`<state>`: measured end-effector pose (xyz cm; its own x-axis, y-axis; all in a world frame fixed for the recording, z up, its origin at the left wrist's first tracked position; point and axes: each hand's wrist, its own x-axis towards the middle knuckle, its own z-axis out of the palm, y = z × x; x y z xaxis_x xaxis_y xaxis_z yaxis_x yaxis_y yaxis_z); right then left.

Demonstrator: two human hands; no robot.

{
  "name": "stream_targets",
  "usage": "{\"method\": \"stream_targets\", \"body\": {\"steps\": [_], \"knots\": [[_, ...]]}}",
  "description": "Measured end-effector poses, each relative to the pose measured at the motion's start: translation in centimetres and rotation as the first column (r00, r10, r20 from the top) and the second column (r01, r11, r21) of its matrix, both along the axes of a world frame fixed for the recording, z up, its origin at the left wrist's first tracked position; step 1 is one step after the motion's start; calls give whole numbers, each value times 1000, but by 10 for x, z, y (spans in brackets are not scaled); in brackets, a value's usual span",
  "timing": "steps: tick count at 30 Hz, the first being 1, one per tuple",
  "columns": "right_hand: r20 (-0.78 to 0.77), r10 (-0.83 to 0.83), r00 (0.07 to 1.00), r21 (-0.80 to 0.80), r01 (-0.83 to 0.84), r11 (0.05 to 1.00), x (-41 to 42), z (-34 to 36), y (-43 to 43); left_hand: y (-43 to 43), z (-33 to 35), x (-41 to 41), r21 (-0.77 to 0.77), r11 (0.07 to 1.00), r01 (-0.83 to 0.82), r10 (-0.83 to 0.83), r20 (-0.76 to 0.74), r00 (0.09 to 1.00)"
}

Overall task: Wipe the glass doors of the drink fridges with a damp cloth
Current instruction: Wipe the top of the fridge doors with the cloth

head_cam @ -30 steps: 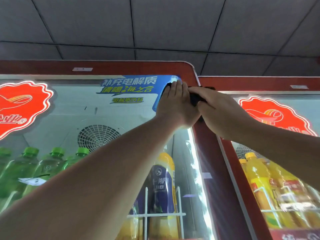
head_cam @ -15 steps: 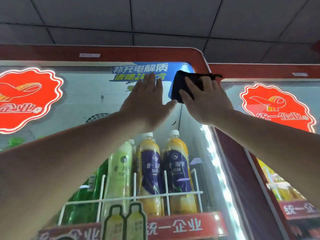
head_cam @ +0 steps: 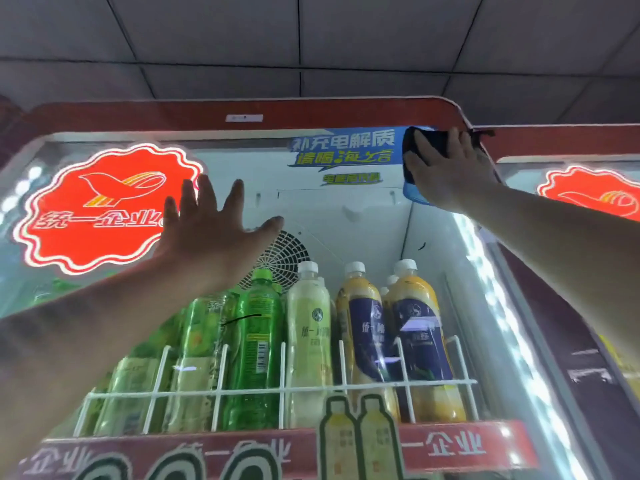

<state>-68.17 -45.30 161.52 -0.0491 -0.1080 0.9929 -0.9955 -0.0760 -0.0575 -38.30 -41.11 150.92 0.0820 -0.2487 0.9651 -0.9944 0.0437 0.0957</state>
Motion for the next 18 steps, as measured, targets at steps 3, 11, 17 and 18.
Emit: {"method": "stream_targets", "body": {"steps": [3, 11, 17, 18], "knots": [[-16, -18, 1000, -23, 18, 1000, 1, -9, -2, -3, -4, 20, 43, 999, 28, -29, 16, 999], [-456, -88, 886, -122, 36, 992, 5, -55, -12, -13, -8, 38, 9, 999, 36, -37, 89, 995], [-671, -70, 738, -91, 11, 996, -19, -50, -24, -11, -6, 38, -8, 1000, 14, -13, 93, 996], [-685, -101, 722, -107, 38, 994, -17, -44, -21, -11, -7, 38, -8, 1000, 7, -6, 98, 995]]}}
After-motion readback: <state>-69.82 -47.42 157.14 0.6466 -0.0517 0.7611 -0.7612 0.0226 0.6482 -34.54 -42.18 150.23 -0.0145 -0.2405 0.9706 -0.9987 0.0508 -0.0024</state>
